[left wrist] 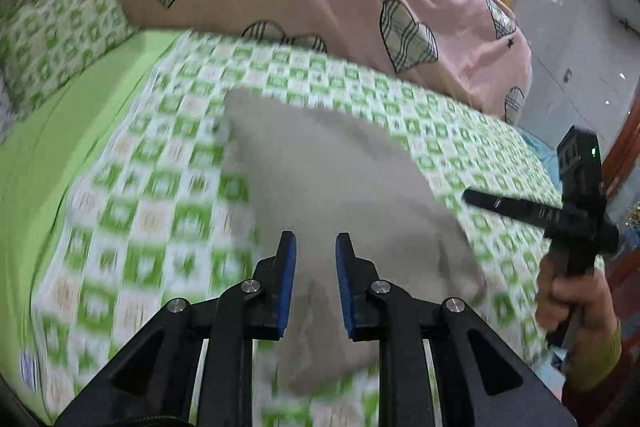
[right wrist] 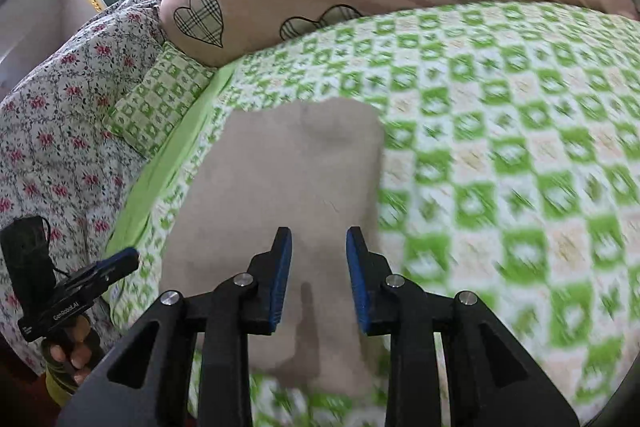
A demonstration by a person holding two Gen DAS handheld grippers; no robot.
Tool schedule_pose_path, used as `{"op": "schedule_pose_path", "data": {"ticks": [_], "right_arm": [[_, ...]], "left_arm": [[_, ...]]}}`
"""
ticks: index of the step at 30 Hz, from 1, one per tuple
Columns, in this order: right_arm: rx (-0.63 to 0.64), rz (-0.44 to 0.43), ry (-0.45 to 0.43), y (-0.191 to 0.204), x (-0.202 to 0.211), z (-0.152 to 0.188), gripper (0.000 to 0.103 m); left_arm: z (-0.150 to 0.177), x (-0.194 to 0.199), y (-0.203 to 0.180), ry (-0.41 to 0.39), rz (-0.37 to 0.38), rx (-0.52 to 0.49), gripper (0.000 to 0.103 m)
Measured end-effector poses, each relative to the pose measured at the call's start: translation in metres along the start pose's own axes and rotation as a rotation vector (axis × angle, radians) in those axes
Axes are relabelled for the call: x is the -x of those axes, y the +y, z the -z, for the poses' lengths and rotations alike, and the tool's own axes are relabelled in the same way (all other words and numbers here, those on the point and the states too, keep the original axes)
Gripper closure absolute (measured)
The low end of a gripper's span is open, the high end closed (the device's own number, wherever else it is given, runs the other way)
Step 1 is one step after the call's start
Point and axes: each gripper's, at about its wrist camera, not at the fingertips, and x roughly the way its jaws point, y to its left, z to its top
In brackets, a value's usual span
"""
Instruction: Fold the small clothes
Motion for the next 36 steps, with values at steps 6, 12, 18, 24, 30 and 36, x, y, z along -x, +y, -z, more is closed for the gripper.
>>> {"op": "schedule_pose_path", "data": {"ticks": [6, 12, 18, 24, 30, 36], "right_arm": [[-0.013, -0.034, 0.035, 0.009, -0.035, -0.021, 0.073], [-0.025, -0.041, 0.061, 0.001, -0.058, -0.034, 0.073], [-0.060, -0.042, 0.117, -0.018, -0.096, -0.040, 0.073], [-0.003, 0.028, 0.091, -0.017, -0.111, -0.044, 0.078], [-0.005, 0.039, 0.087, -0.007, -0.087, -0.041, 0.075], [0.045, -0.057, 0.075, 0.014, -0.040, 0.001, 0.072]], "left_arm": [[-0.033, -0.040, 0.005, 0.044, 0.064, 0.018, 0.083], [-0.033, -0.072, 0.011, 0.096, 0.076, 0.021, 0.083], [-0.011, -0.094, 0.027, 0.125, -0.034, 0.024, 0.092], [-0.007, -0.100, 0.031, 0.117, -0.030, 0.021, 0.092], [-0.010, -0.068, 0.018, 0.093, -0.018, -0.004, 0.092], [0.024, -0.023, 0.009, 0.079, 0.078, 0.010, 0.092]]}}
